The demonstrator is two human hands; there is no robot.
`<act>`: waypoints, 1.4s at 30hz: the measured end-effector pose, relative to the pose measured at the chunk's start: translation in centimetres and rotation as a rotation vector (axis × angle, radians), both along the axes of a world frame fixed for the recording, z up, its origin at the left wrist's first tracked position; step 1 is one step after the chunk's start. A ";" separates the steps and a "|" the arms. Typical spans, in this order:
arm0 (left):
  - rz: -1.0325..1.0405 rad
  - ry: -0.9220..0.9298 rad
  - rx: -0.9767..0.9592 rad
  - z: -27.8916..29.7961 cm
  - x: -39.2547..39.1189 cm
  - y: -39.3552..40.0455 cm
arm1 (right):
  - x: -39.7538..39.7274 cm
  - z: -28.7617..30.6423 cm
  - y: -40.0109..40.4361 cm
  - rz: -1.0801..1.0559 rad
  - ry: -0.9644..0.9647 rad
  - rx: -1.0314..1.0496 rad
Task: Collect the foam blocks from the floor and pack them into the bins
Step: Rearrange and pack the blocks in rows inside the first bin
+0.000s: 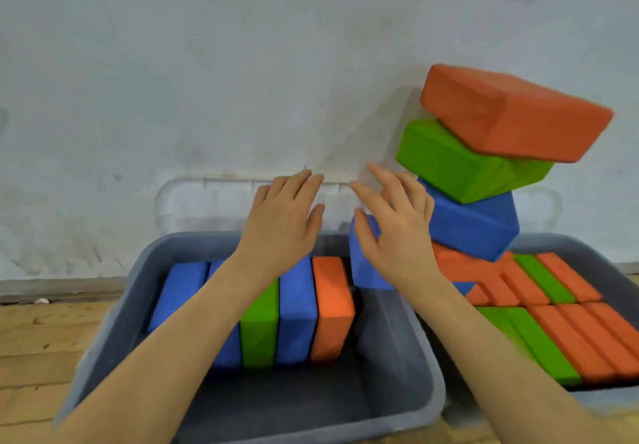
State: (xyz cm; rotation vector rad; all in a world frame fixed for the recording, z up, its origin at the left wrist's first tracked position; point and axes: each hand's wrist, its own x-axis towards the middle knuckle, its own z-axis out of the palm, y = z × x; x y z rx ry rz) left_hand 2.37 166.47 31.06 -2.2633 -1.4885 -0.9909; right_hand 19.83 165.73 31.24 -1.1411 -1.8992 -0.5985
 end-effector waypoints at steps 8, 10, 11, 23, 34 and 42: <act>-0.079 -0.016 0.027 7.2 7.2 0.9 | 7.0 9.0 1.0 -0.243 0.074 0.164; -0.083 -0.044 -0.036 8.0 9.9 1.7 | 9.5 9.5 2.0 -0.313 0.100 0.117; -0.085 -0.047 -0.054 8.2 11.0 2.3 | 10.7 9.7 2.4 -0.331 0.108 0.082; -0.317 -0.025 -0.099 10.3 17.5 6.3 | 17.6 8.7 4.8 -0.254 0.036 -0.049; -0.364 -0.074 0.248 11.4 13.1 3.7 | 12.6 10.3 3.4 -0.172 0.032 0.236; -0.390 -0.200 0.261 10.7 7.7 1.2 | 7.8 9.5 2.8 0.011 0.038 0.228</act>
